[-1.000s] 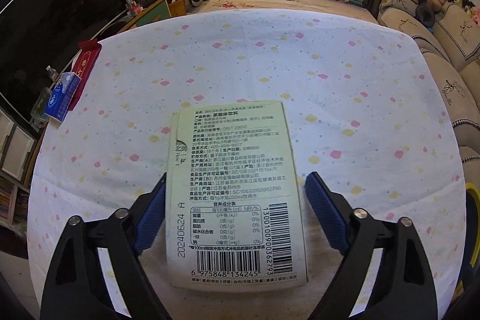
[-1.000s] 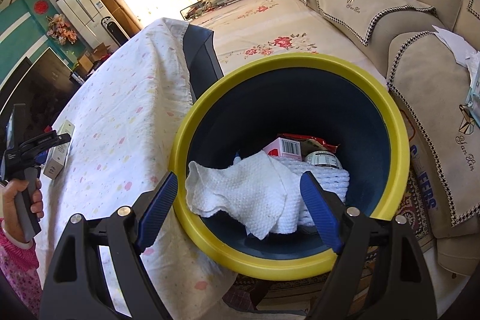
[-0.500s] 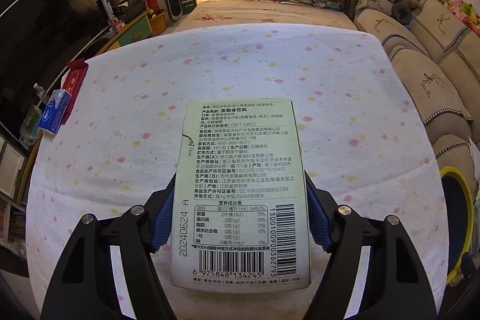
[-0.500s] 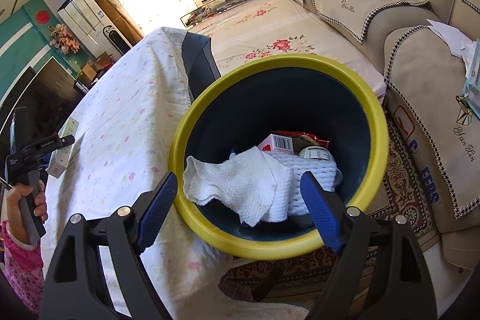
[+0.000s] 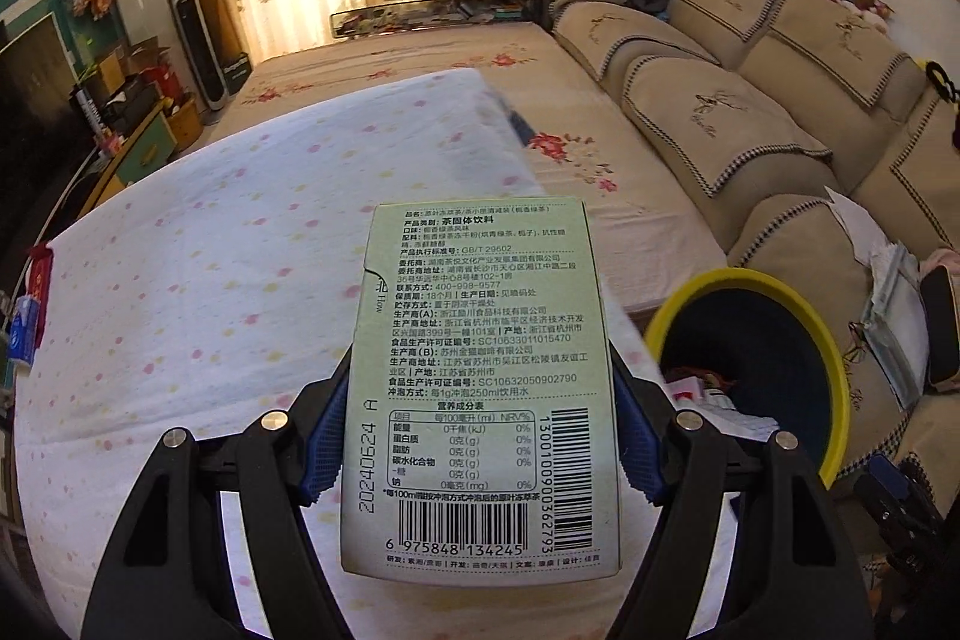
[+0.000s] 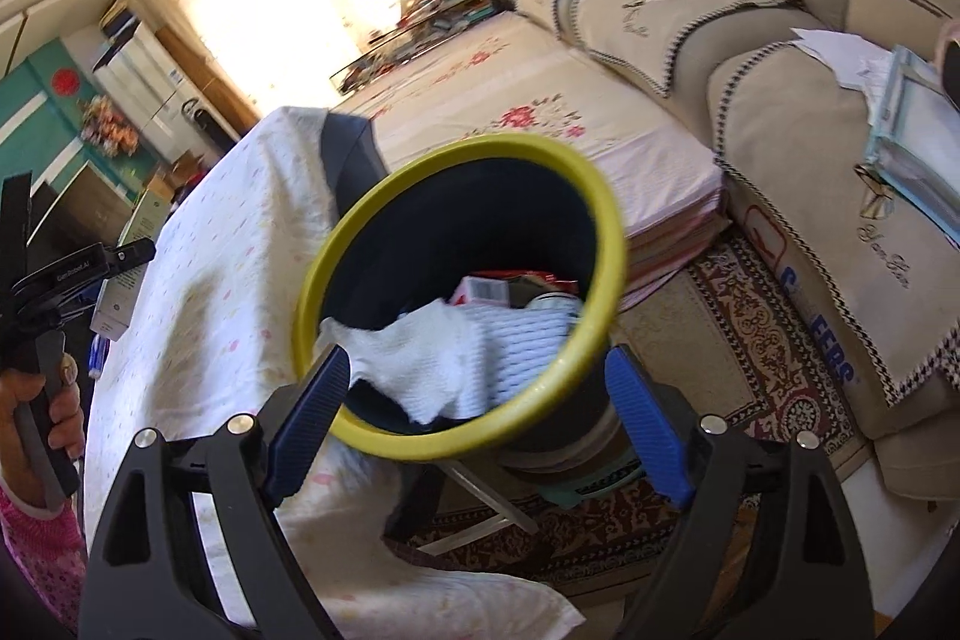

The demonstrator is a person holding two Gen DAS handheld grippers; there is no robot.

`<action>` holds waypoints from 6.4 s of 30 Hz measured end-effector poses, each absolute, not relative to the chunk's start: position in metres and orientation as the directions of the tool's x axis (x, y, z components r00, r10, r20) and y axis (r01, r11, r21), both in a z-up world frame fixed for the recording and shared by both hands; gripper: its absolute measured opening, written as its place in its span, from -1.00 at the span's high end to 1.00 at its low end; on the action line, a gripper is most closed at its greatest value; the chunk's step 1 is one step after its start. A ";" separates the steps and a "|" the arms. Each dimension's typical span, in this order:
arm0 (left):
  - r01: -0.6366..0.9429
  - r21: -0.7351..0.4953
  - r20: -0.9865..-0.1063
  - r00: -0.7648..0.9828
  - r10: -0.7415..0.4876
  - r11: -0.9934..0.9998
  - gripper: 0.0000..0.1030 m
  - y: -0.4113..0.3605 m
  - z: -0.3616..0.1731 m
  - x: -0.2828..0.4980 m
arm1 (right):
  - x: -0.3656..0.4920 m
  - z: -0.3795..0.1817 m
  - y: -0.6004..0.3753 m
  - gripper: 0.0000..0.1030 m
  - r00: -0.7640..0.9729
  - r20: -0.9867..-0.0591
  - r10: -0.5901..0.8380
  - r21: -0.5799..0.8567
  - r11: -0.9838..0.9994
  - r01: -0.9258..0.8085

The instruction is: Collect trash

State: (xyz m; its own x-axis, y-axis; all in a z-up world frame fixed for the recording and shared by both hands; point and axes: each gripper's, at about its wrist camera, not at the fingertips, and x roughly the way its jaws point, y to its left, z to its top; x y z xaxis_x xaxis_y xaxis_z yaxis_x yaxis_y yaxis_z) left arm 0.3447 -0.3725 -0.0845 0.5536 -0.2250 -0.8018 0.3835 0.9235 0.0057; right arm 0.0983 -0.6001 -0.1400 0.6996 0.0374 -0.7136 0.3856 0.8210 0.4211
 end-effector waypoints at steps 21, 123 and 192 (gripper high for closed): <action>0.608 0.003 -0.888 0.368 -0.278 0.794 -0.43 -0.558 -0.153 0.317 | 0.071 -0.155 -0.625 -0.62 0.655 -0.755 -0.032 0.375 0.798 0.472; 0.107 -0.026 -0.413 0.904 -0.108 0.994 -0.90 -0.083 0.011 0.057 | 0.053 -0.015 -0.389 -0.77 0.844 -0.536 -0.007 0.052 0.998 0.041; 0.096 -0.085 -0.526 0.841 -0.126 0.992 -0.90 -0.072 -0.032 0.119 | 0.076 -0.046 -0.388 -0.79 0.793 -0.609 0.003 0.070 0.996 0.050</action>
State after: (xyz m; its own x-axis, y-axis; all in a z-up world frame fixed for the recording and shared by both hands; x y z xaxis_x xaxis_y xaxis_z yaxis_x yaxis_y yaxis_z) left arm 0.1193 -0.0723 -0.0322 0.8414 -0.1258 -0.5256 0.0955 0.9918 -0.0845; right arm 0.0764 -0.3880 -0.0462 0.7929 0.0028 -0.6094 0.0505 0.9962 0.0703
